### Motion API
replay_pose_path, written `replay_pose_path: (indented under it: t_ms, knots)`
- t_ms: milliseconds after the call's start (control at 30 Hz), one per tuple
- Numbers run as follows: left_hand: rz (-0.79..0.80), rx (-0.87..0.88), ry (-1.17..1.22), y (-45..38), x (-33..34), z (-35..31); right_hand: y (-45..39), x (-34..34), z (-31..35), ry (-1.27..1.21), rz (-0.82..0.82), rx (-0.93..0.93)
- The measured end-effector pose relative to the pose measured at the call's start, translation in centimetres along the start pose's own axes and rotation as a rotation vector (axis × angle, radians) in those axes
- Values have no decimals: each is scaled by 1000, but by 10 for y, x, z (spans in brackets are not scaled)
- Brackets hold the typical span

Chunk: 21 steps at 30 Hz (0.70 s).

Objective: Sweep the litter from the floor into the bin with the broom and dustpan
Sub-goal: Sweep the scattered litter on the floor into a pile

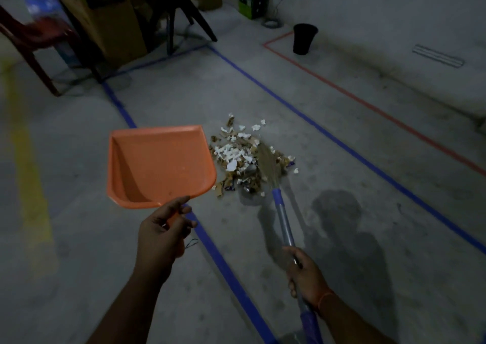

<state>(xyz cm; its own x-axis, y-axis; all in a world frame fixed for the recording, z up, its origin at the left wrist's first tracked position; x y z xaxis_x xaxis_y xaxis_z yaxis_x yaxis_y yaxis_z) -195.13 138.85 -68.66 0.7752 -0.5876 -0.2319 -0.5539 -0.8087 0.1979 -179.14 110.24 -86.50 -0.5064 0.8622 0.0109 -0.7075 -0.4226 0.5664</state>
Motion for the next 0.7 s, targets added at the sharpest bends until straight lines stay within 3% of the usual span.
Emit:
replay_pose_path:
  t_ms: [167, 333, 533, 700]
  knots:
    - [-21, 35, 3, -26, 17, -21, -36, -19, 18, 17, -15, 60]
    - [-51, 30, 0, -57, 58, -15, -78, -59, 33, 195, 40, -39]
    - [-133, -4, 0, -101, 121, -27, -140, -130, 56, 259, 73, -45]
    - [-219, 26, -9, -158, 196, -52, -224, -189, 112, 317, 144, -37]
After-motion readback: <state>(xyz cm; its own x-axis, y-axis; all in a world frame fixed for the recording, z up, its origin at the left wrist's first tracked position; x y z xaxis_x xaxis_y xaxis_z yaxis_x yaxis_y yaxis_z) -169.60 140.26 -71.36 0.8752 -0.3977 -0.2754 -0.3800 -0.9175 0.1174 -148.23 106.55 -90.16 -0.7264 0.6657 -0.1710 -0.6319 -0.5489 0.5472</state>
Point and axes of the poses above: each hand's wrist, its own y-axis away from the middle knuckle, its own x-axis out of the palm, z = x × y, the point moved 5 cm from there along -y, towards the middle knuckle, and after that the axes turned 13 degrees about -y, right-handed, at the moved point
